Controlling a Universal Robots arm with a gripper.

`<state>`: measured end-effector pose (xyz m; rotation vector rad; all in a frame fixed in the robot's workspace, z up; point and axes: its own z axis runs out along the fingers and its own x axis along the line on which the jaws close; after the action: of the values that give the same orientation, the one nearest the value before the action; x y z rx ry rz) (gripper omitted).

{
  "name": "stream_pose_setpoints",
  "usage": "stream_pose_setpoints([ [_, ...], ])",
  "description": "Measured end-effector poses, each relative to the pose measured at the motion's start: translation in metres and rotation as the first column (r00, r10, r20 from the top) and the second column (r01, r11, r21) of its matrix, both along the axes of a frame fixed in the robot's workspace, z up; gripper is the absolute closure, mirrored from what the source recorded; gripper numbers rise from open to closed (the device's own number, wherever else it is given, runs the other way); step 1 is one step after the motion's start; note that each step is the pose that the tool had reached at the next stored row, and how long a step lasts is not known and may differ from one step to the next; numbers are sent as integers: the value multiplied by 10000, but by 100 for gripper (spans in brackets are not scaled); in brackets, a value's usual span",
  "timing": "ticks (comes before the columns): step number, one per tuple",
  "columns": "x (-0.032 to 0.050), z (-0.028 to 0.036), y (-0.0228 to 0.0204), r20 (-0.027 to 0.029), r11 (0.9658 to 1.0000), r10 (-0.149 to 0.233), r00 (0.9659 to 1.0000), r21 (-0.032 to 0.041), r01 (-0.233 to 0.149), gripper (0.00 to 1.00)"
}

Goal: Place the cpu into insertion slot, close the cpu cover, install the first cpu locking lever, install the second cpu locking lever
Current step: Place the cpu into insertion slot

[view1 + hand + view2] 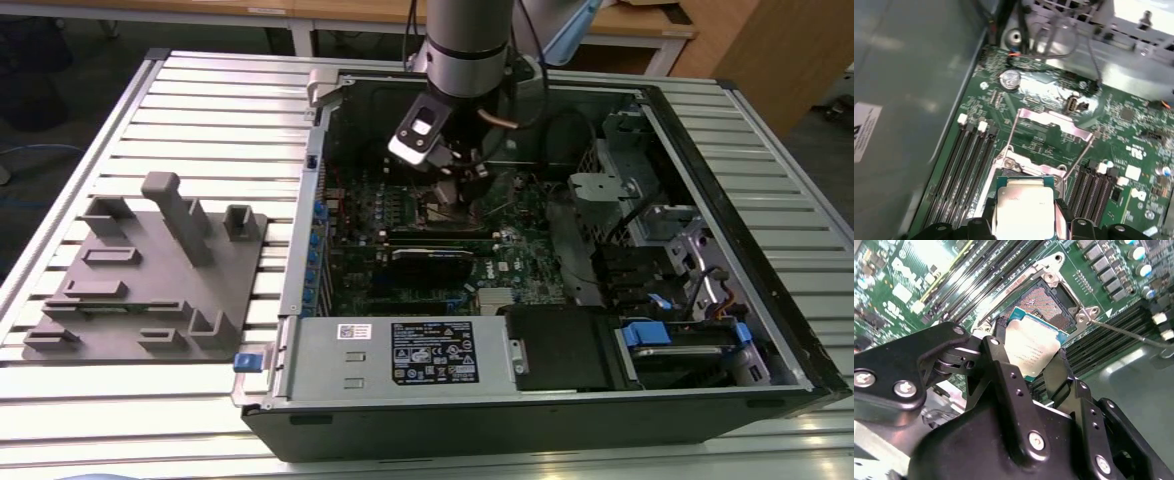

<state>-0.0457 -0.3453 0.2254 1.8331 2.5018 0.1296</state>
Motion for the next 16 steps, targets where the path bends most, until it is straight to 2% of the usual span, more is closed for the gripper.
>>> stream_pose_setpoints([
  [2, 0, -1, 0, -1, 9994, -333, 9994, -1, 333, 46],
  [3, 0, -1, 0, -1, 9993, -374, 9993, 0, 374, 46],
  [16, 0, 18, 0, 0, 9993, -386, 9993, 0, 386, 46],
])
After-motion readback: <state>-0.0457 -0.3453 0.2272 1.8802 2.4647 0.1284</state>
